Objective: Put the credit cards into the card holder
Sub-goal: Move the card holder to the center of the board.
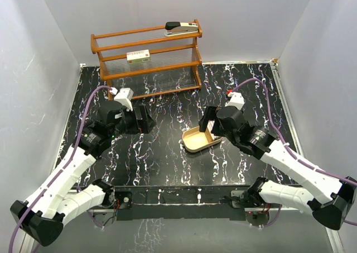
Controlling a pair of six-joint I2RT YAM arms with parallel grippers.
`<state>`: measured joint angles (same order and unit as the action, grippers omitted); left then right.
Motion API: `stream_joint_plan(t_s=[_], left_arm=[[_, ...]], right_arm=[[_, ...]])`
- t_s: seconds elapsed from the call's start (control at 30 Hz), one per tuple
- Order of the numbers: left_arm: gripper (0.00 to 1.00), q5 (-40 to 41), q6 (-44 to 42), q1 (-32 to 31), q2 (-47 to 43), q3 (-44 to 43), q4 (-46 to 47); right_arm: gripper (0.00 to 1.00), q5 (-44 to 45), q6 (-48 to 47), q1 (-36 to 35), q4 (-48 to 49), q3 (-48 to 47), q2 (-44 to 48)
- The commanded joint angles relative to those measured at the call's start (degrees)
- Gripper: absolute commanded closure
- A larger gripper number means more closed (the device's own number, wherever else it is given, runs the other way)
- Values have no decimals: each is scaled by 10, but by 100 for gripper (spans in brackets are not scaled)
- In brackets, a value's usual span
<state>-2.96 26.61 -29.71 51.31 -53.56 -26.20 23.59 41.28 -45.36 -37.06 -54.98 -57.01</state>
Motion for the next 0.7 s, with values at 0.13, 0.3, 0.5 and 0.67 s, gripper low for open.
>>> stream_joint_plan(t_s=[0.13, 0.3, 0.5, 0.67], left_arm=[[1, 53, -13, 4, 27, -2, 7], [1, 154, 39, 4, 58, 7, 17], [3, 256, 79, 9, 123, 4, -8], [6, 297, 95, 59, 188, -23, -6]], right_arm=[[2, -3, -26, -3, 30, -23, 46], [2, -14, -23, -3, 33, -15, 51], [2, -19, -29, -3, 44, -9, 54], [2, -31, -45, -3, 51, -12, 65]])
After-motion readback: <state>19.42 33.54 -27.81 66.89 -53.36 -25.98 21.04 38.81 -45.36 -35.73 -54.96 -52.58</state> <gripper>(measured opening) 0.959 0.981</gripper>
